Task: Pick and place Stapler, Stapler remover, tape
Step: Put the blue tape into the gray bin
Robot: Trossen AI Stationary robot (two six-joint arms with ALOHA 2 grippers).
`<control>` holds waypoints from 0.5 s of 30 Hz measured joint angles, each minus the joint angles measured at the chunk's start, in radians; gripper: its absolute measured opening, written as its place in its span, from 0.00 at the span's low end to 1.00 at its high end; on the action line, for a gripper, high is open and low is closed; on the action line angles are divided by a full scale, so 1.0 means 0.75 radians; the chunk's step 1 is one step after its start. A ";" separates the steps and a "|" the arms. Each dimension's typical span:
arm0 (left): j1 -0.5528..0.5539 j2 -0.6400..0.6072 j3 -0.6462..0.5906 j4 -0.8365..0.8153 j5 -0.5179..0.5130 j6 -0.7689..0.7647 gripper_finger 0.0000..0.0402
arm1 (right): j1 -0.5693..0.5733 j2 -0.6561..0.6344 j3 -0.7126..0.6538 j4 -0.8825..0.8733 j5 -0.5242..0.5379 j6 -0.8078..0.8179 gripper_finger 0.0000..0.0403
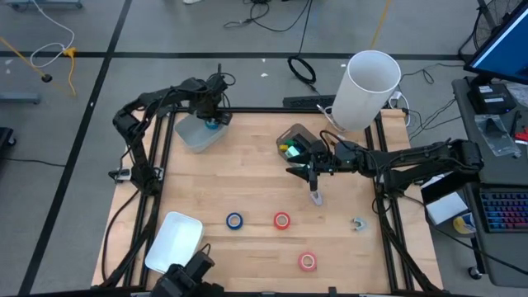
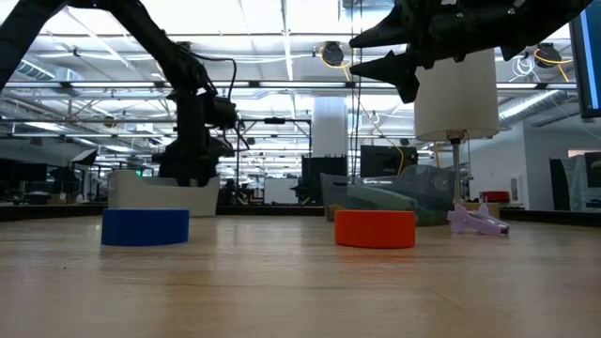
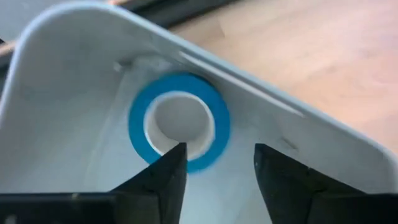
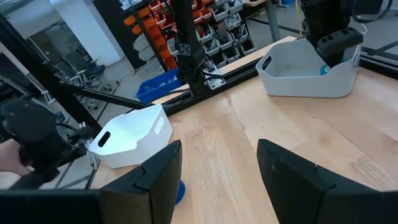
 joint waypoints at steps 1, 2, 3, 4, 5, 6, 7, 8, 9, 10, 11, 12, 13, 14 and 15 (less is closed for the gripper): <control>0.000 -0.014 0.011 -0.024 0.028 -0.005 0.48 | 0.000 0.000 0.000 0.000 -0.002 0.000 0.50; -0.004 -0.033 0.023 -0.046 0.060 -0.013 0.49 | 0.000 0.000 0.000 0.000 -0.003 0.000 0.50; -0.012 -0.056 0.037 -0.069 0.090 -0.023 0.49 | 0.000 0.000 0.000 0.000 -0.004 0.000 0.50; -0.026 -0.084 0.045 -0.091 0.119 -0.039 0.49 | 0.001 0.000 0.000 0.000 -0.004 0.000 0.50; -0.045 -0.120 0.051 -0.114 0.142 -0.040 0.49 | 0.001 0.000 0.000 0.000 -0.006 0.000 0.50; -0.073 -0.163 0.055 -0.133 0.156 -0.047 0.49 | 0.001 0.000 0.000 0.000 -0.007 0.000 0.50; -0.107 -0.213 0.055 -0.150 0.164 -0.055 0.49 | 0.001 0.000 0.000 -0.001 -0.008 0.000 0.50; -0.151 -0.266 0.057 -0.164 0.171 -0.063 0.48 | 0.001 0.000 0.000 -0.001 -0.009 -0.001 0.50; -0.201 -0.319 0.058 -0.179 0.182 -0.064 0.48 | 0.001 0.000 0.000 -0.002 -0.009 -0.002 0.50; -0.255 -0.370 0.058 -0.202 0.191 -0.065 0.47 | 0.001 0.000 0.000 -0.006 -0.009 -0.007 0.50; -0.318 -0.418 0.059 -0.222 0.197 -0.065 0.46 | 0.001 0.000 0.000 -0.011 -0.009 -0.012 0.50; -0.388 -0.464 0.058 -0.241 0.201 -0.067 0.45 | 0.001 0.000 0.000 -0.018 -0.010 -0.012 0.50; -0.462 -0.506 0.059 -0.255 0.204 -0.067 0.45 | 0.001 0.000 0.000 -0.024 -0.010 -0.012 0.50; -0.539 -0.543 0.059 -0.272 0.209 -0.072 0.44 | 0.001 0.000 0.000 -0.031 -0.010 -0.012 0.50; -0.620 -0.575 0.059 -0.290 0.210 -0.081 0.43 | 0.001 0.000 0.000 -0.039 -0.011 -0.013 0.50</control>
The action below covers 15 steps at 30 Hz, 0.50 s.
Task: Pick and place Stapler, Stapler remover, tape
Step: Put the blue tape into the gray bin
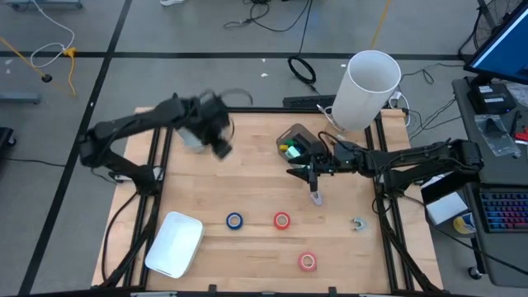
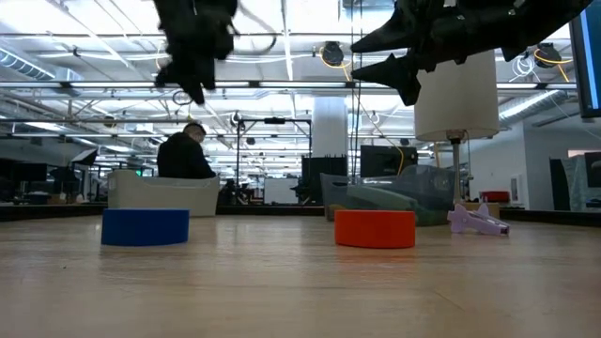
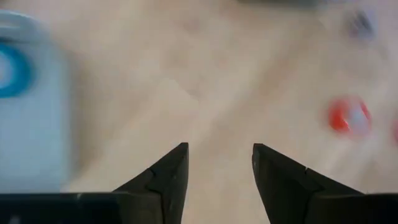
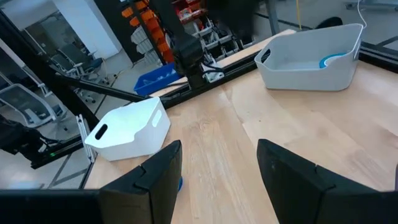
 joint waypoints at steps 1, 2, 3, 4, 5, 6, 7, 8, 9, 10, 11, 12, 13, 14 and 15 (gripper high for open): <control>-0.084 -0.025 0.000 -0.016 0.000 -0.019 0.43 | 0.000 0.000 0.000 -0.005 -0.007 -0.001 0.50; -0.169 -0.040 0.000 -0.020 -0.001 -0.048 0.42 | 0.000 0.000 0.000 -0.009 -0.030 -0.003 0.50; -0.253 -0.049 0.000 -0.017 -0.013 -0.090 0.42 | 0.000 0.000 0.000 -0.010 -0.054 -0.003 0.50; -0.334 -0.053 -0.001 -0.018 -0.038 -0.140 0.41 | 0.000 0.000 0.000 -0.010 -0.079 -0.004 0.50; -0.414 -0.052 -0.001 -0.019 -0.073 -0.193 0.41 | 0.000 0.000 0.000 -0.010 -0.104 -0.004 0.50; -0.487 -0.051 -0.001 -0.018 -0.112 -0.247 0.41 | 0.000 0.000 0.000 -0.010 -0.122 -0.009 0.50; -0.557 -0.049 -0.002 -0.016 -0.153 -0.294 0.40 | 0.000 0.000 0.000 -0.012 -0.145 -0.019 0.50; -0.622 -0.037 -0.007 -0.005 -0.193 -0.339 0.40 | 0.001 0.000 0.000 -0.012 -0.172 -0.028 0.50; -0.681 -0.020 -0.014 0.019 -0.231 -0.379 0.40 | 0.001 0.000 0.000 -0.011 -0.197 -0.031 0.50; -0.732 -0.005 -0.023 0.036 -0.269 -0.421 0.40 | 0.001 0.000 0.000 -0.011 -0.218 -0.033 0.50; -0.779 0.009 -0.037 0.036 -0.307 -0.467 0.40 | 0.001 0.000 0.000 -0.011 -0.241 -0.032 0.50; -0.819 0.030 -0.044 0.038 -0.337 -0.516 0.40 | 0.001 0.000 0.000 -0.012 -0.246 -0.031 0.50; -0.847 0.051 -0.050 0.045 -0.357 -0.563 0.40 | 0.001 0.000 0.000 -0.012 -0.248 -0.031 0.50; -0.873 0.067 -0.059 0.048 -0.371 -0.603 0.40 | 0.001 0.000 0.000 -0.014 -0.250 -0.031 0.50; -0.896 0.087 -0.067 0.050 -0.376 -0.638 0.40 | 0.001 0.000 0.000 -0.014 -0.249 -0.031 0.50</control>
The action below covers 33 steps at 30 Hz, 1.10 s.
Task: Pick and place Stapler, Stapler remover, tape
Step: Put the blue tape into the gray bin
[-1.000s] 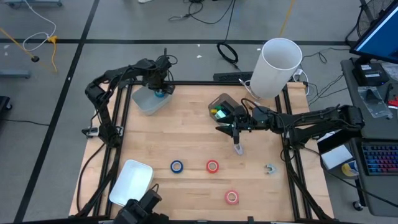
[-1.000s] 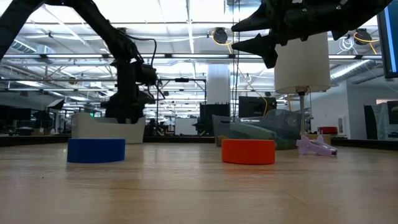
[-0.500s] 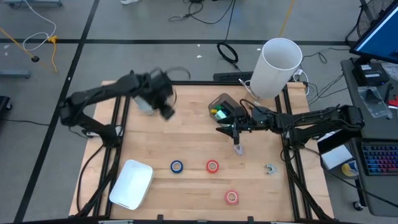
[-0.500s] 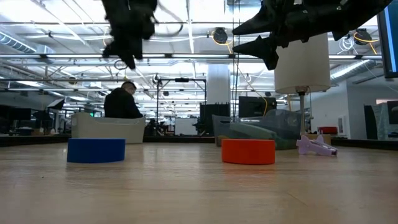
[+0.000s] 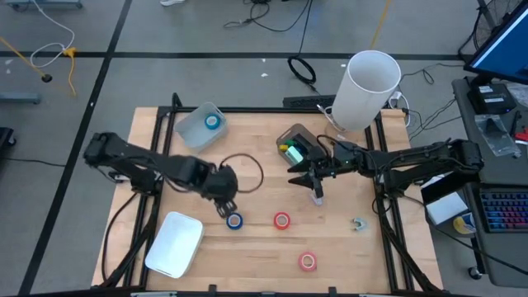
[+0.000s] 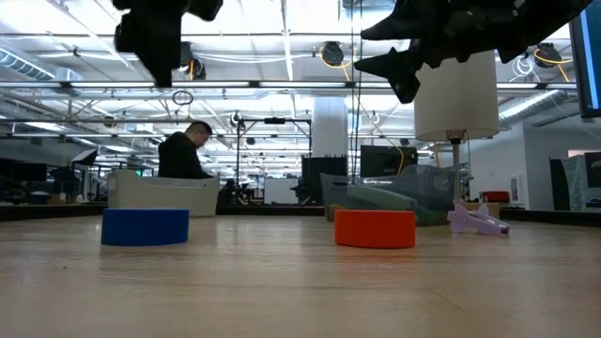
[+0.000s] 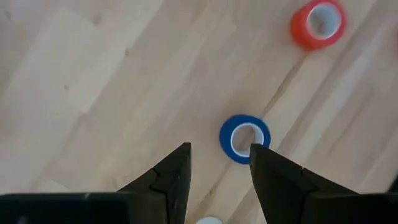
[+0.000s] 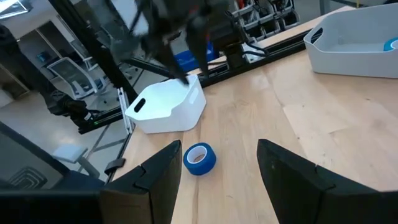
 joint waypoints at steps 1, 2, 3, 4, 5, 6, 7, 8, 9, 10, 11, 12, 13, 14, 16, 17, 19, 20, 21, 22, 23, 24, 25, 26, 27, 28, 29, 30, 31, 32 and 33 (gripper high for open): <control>-0.018 0.027 -0.004 0.003 0.000 -0.033 0.40 | 0.000 0.000 0.000 0.002 0.000 -0.001 0.50; -0.027 0.060 -0.005 0.002 0.000 -0.067 0.40 | 0.000 0.000 0.000 0.003 0.000 -0.003 0.50; -0.034 0.092 -0.005 0.002 0.000 -0.095 0.40 | 0.000 0.000 0.000 0.002 0.000 -0.003 0.50; -0.040 0.121 -0.005 0.002 0.001 -0.113 0.40 | 0.000 0.000 0.000 0.002 0.000 -0.003 0.50; -0.044 0.149 -0.006 0.005 0.001 -0.127 0.40 | 0.000 0.000 0.000 0.002 0.000 -0.003 0.50; -0.045 0.179 -0.006 0.011 0.003 -0.140 0.40 | 0.000 0.000 0.000 0.003 0.000 -0.003 0.50; -0.044 0.211 -0.006 0.012 0.006 -0.150 0.40 | 0.000 0.000 0.000 0.003 0.000 -0.003 0.50; -0.040 0.244 -0.006 0.010 0.019 -0.155 0.40 | 0.000 0.000 0.000 0.002 0.000 -0.003 0.50; -0.036 0.278 -0.006 0.008 0.043 -0.157 0.40 | 0.000 0.000 0.000 0.002 -0.001 -0.003 0.50; -0.031 0.309 -0.006 0.010 0.066 -0.157 0.40 | 0.000 0.000 0.000 0.003 -0.001 -0.003 0.50; -0.024 0.336 -0.006 0.012 0.091 -0.157 0.40 | 0.000 0.000 0.000 0.003 -0.001 -0.003 0.50; -0.016 0.360 -0.006 0.011 0.116 -0.157 0.40 | 0.000 0.000 0.000 0.003 -0.001 -0.003 0.50; -0.011 0.384 -0.006 0.010 0.142 -0.158 0.40 | 0.000 0.000 0.000 0.003 -0.001 -0.003 0.50; -0.005 0.409 -0.006 0.012 0.168 -0.156 0.40 | 0.000 0.000 0.000 0.003 -0.001 -0.003 0.50; 0.002 0.460 -0.006 0.014 0.200 -0.152 0.41 | 0.000 0.000 0.000 0.003 -0.001 -0.003 0.50; 0.005 0.480 -0.006 0.018 0.211 -0.150 0.42 | 0.000 0.000 0.000 0.002 -0.001 -0.003 0.50; 0.005 0.509 -0.006 0.018 0.218 -0.146 0.44 | 0.000 0.000 0.000 0.003 -0.001 -0.003 0.50; 0.005 0.523 -0.006 0.023 0.221 -0.147 0.46 | 0.000 0.000 0.000 0.003 0.000 -0.003 0.50; 0.005 0.534 -0.006 0.026 0.223 -0.148 0.47 | 0.000 0.000 0.000 0.003 0.000 -0.003 0.50; 0.004 0.544 -0.006 0.031 0.228 -0.152 0.49 | 0.000 0.000 0.000 0.003 -0.001 -0.003 0.50; 0.004 0.552 -0.006 0.041 0.241 -0.152 0.51 | 0.000 0.000 0.000 0.003 -0.001 -0.003 0.50; 0.004 0.555 -0.006 0.046 0.252 -0.155 0.53 | 0.000 0.000 0.000 0.003 -0.001 -0.003 0.50; 0.004 0.556 -0.006 0.046 0.257 -0.157 0.55 | 0.000 0.000 0.000 0.002 0.000 -0.003 0.50; 0.004 0.557 -0.006 0.047 0.259 -0.157 0.57 | -0.001 0.000 0.000 0.003 0.000 -0.003 0.50; 0.004 0.557 -0.006 0.048 0.259 -0.158 0.58 | -0.001 0.000 0.000 0.003 0.002 -0.003 0.50; 0.004 0.557 -0.006 0.048 0.259 -0.158 0.60 | -0.001 0.000 0.000 0.003 0.002 -0.003 0.50; 0.004 0.557 -0.006 0.047 0.259 -0.157 0.61 | -0.001 0.000 0.000 0.003 0.003 -0.004 0.50; 0.004 0.557 -0.006 0.047 0.259 -0.151 0.61 | -0.001 0.000 0.000 0.003 0.003 -0.004 0.50; 0.004 0.557 -0.006 0.047 0.258 -0.145 0.62 | -0.001 0.000 0.000 0.003 0.004 -0.004 0.50; 0.003 0.558 -0.006 0.047 0.257 -0.138 0.61 | -0.001 0.000 0.000 0.003 0.005 -0.004 0.50; 0.003 0.565 -0.006 0.051 0.256 -0.129 0.61 | -0.001 0.000 0.000 0.003 0.005 -0.004 0.50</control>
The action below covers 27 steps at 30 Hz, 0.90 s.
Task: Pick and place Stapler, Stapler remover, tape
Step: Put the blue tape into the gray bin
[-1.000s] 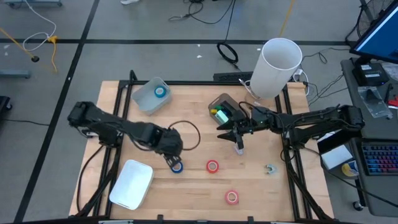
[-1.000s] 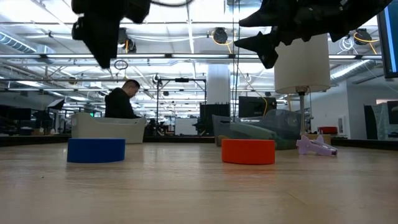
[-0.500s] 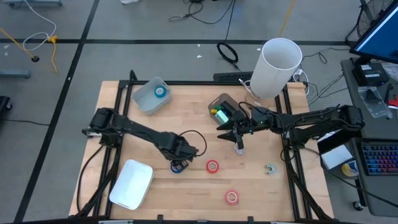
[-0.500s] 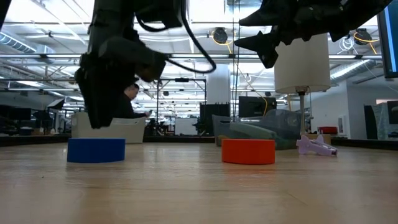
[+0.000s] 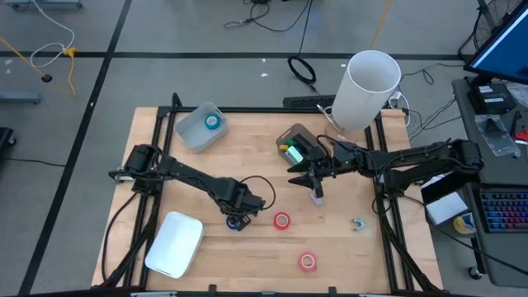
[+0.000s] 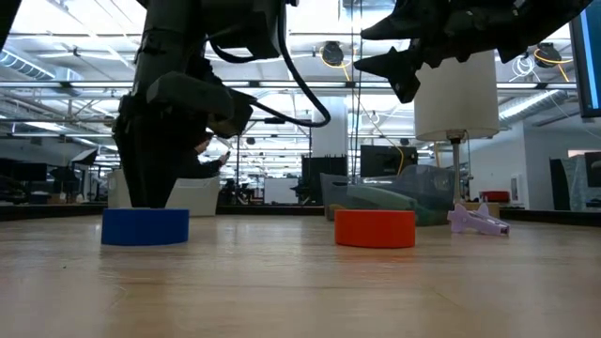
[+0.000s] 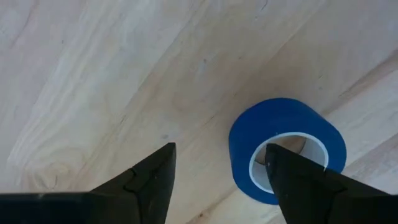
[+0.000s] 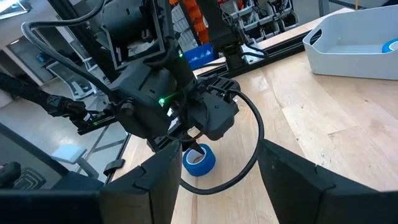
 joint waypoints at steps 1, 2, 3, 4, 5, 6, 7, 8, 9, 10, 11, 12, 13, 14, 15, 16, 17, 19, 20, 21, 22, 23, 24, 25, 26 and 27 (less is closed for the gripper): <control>0.000 0.012 0.000 0.006 0.000 0.010 0.60 | 0.000 0.000 0.000 0.000 0.000 0.000 0.50; 0.000 0.028 0.000 0.012 0.000 0.021 0.59 | 0.000 0.000 0.000 0.000 0.000 0.000 0.50; -0.003 0.046 0.000 0.019 0.003 0.027 0.58 | 0.000 0.000 0.000 0.000 0.001 0.000 0.50; -0.006 0.064 0.000 0.028 0.007 0.031 0.56 | 0.000 0.000 -0.001 0.000 0.000 0.000 0.50; -0.008 0.085 0.000 0.042 0.022 0.041 0.55 | 0.000 0.000 0.000 0.001 0.001 0.000 0.50; -0.009 0.104 0.003 0.062 0.041 0.050 0.53 | 0.000 0.000 0.000 0.000 0.001 0.000 0.50; -0.010 0.118 0.005 0.065 0.053 0.056 0.52 | 0.000 0.000 -0.001 0.000 0.001 0.000 0.50; -0.011 0.130 0.007 0.063 0.064 0.056 0.50 | 0.000 0.000 -0.001 0.000 0.001 0.000 0.50; -0.012 0.142 0.009 0.062 0.067 0.052 0.48 | 0.000 0.000 -0.001 0.001 0.001 -0.001 0.50; -0.014 0.152 0.007 0.058 0.062 0.051 0.46 | 0.000 0.000 -0.001 0.001 0.001 -0.001 0.50; -0.016 0.154 0.007 0.057 0.055 0.050 0.43 | 0.000 0.000 -0.001 0.001 0.001 -0.001 0.50; -0.018 0.152 0.006 0.057 0.050 0.048 0.39 | 0.000 0.000 -0.001 0.002 0.003 -0.001 0.50; -0.017 0.146 0.005 0.056 0.044 0.047 0.36 | 0.000 0.000 -0.001 0.001 0.004 -0.005 0.50; -0.016 0.138 0.005 0.055 0.032 0.048 0.31 | 0.000 0.000 -0.001 0.001 0.004 -0.006 0.50; -0.016 0.127 0.003 0.054 0.015 0.050 0.26 | 0.000 0.000 -0.001 0.001 0.005 -0.012 0.50; -0.016 0.115 -0.001 0.052 -0.004 0.052 0.21 | 0.000 0.000 -0.001 0.001 0.006 -0.021 0.50; -0.012 0.102 -0.003 0.050 -0.017 0.055 0.16 | 0.000 0.000 -0.001 0.001 0.006 -0.026 0.50; 0.000 0.065 -0.007 0.042 -0.034 0.079 0.08 | -0.001 0.000 -0.001 0.001 0.008 -0.028 0.50; 0.008 0.040 -0.007 0.041 -0.049 0.093 0.08 | -0.001 0.000 -0.001 0.002 0.009 -0.029 0.50; 0.021 0.008 -0.004 0.027 -0.076 0.104 0.08 | -0.001 0.000 -0.001 0.001 0.009 -0.029 0.50; 0.037 -0.032 -0.002 -0.007 -0.104 0.115 0.08 | -0.001 0.000 -0.001 0.002 0.011 -0.029 0.50; 0.056 -0.075 -0.002 -0.064 -0.146 0.118 0.08 | -0.001 0.000 -0.001 0.002 0.011 -0.029 0.50; 0.080 -0.116 -0.002 -0.118 -0.193 0.119 0.08 | -0.001 0.000 -0.001 0.002 0.011 -0.029 0.50; 0.107 -0.165 -0.003 -0.168 -0.232 0.119 0.09 | -0.001 0.000 -0.001 0.002 0.011 -0.029 0.50; 0.136 -0.219 -0.004 -0.219 -0.280 0.121 0.09 | -0.001 0.000 -0.001 0.002 0.012 -0.029 0.50; 0.167 -0.282 -0.004 -0.266 -0.338 0.122 0.09 | -0.001 0.000 -0.001 0.003 0.012 -0.029 0.50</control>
